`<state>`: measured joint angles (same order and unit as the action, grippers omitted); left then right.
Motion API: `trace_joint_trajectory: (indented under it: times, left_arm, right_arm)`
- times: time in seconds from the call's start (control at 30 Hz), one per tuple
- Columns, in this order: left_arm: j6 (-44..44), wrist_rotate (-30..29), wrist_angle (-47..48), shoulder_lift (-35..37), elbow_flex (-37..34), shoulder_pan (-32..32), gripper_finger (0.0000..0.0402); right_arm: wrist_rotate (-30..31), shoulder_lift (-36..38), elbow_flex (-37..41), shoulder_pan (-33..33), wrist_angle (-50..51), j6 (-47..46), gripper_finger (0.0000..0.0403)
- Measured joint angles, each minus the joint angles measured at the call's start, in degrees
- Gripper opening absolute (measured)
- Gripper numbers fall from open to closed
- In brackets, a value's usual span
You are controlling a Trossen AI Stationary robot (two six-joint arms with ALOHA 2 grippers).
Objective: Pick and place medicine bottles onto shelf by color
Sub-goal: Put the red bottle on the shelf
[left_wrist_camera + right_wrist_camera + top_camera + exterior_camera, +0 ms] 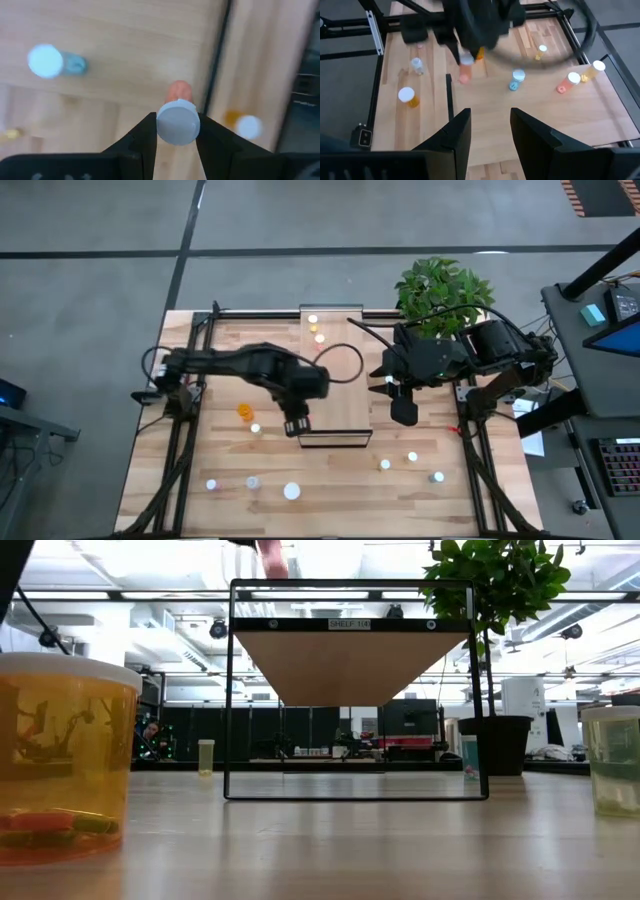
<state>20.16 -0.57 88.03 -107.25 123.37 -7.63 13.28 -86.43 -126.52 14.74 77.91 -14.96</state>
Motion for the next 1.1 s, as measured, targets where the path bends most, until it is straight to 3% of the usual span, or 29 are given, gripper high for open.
trace_joint_trajectory:
  times: [0.47, 0.63, 1.1]
  left_arm:
    - [-7.81, -8.84, -0.14, -4.89, -0.11, 0.56, 0.0099]
    - [-11.69, -9.02, -0.57, -4.91, -0.49, 0.54, 0.0099]
    - [-10.39, -7.03, -0.48, -5.13, -0.9, 0.41, 0.0099]
  right_arm:
    - [0.04, 0.0, 0.3, 0.0, -0.2, -0.85, 0.0128]
    - [0.04, 0.0, 0.33, 0.0, -0.19, -0.92, 0.0128]
    - [0.24, 0.0, 0.33, 0.0, -0.19, -1.09, 0.0128]
